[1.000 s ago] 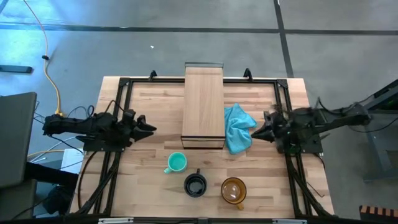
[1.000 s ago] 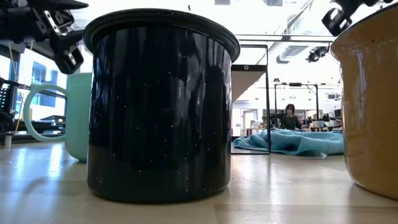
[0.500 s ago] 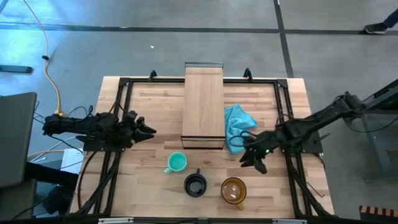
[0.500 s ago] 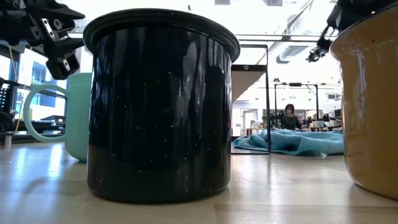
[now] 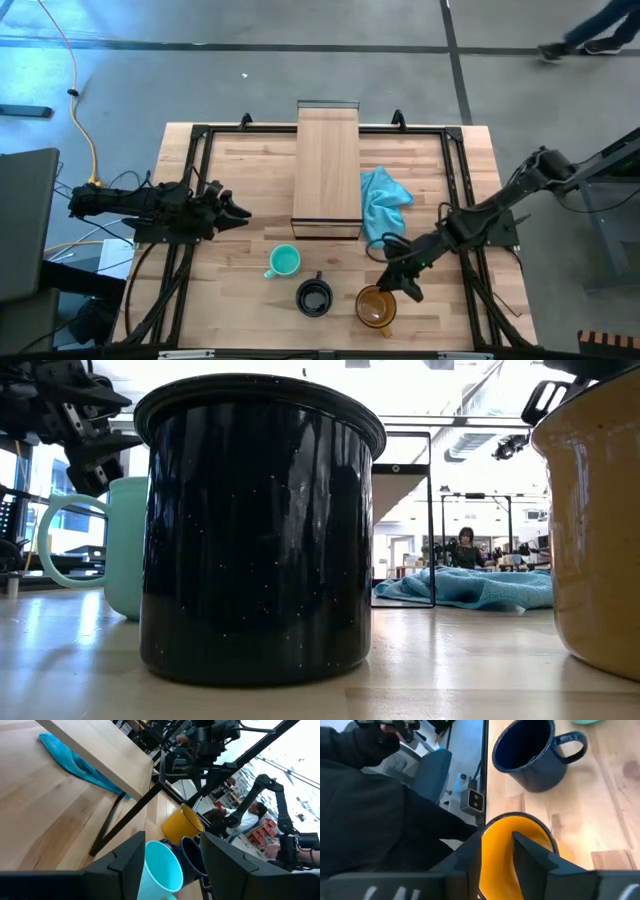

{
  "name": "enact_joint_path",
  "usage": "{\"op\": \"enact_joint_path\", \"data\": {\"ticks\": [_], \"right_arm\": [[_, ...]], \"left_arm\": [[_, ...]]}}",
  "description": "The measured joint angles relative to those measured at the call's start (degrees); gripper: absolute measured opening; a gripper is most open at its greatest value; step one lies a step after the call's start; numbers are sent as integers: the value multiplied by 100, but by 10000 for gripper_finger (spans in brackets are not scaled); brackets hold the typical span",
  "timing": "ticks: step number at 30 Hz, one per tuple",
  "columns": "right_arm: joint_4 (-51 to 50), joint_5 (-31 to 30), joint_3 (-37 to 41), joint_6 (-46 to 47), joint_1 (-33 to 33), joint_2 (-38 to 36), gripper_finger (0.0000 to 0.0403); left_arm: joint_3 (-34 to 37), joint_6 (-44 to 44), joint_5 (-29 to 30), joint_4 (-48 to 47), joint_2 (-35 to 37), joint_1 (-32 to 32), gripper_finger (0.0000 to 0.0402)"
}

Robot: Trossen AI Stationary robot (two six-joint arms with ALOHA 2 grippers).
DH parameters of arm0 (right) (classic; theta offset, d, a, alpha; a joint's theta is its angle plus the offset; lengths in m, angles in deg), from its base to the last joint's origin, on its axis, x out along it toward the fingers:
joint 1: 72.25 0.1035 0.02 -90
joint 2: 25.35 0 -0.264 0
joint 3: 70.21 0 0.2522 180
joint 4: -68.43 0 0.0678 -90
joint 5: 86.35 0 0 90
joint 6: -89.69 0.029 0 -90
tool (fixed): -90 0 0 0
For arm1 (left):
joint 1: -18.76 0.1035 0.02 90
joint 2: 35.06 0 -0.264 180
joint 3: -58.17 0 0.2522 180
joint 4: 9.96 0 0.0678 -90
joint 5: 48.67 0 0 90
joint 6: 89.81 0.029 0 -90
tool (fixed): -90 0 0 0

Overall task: Stack small to large cups/mugs on shelf
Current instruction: Put the yellow mug on the shelf

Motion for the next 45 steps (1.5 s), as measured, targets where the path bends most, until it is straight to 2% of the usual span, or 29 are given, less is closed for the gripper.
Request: {"op": "enact_joint_path", "data": {"ticks": [6,13,28,37,45], "right_arm": [[94,2,0,-9,58,229,83],[174,26,1,156,98,415,107],[-713,-839,-1,744,244,411,114],[-705,-901,-1,869,320,411,114],[-807,-1346,-1,1136,602,411,114]], "left_arm": [[0,-15,-93,-2,0,0,179],[0,-146,-93,-26,0,0,179],[0,-165,-74,-118,0,-1,179],[0,-165,-72,-127,0,0,179],[0,-161,-69,-164,-2,0,179]]}}
